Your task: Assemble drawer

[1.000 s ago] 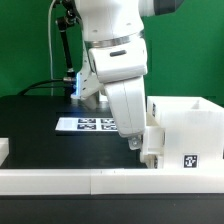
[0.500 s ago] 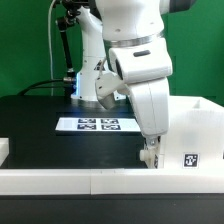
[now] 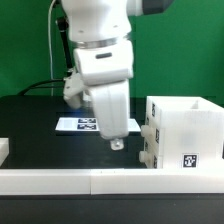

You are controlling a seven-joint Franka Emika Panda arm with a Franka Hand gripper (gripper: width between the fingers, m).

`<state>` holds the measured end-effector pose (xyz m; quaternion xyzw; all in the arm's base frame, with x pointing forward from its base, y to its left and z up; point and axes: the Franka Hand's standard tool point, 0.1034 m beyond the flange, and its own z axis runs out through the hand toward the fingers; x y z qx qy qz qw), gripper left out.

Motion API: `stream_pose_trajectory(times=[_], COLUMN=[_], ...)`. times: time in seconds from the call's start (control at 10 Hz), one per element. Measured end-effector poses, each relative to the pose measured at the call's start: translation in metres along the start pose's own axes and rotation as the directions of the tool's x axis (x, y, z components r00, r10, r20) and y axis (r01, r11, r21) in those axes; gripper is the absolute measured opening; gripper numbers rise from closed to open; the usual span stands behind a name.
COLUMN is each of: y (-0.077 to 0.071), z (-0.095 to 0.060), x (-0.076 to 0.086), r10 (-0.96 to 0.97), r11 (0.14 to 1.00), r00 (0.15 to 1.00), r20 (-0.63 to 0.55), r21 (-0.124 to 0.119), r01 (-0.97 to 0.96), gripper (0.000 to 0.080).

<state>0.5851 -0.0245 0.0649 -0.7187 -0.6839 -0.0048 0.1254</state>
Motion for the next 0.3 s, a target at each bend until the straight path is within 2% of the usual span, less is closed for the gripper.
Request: stream_pose_trajectory(times=[0.3], y=[-0.001], z=[0.0037], x=[0.0017], r10=[-0.001], r11=[1.0], r00=[1.0], r20=[-0.001], r21=[0.006], r01=[0.001], gripper=[0.0649])
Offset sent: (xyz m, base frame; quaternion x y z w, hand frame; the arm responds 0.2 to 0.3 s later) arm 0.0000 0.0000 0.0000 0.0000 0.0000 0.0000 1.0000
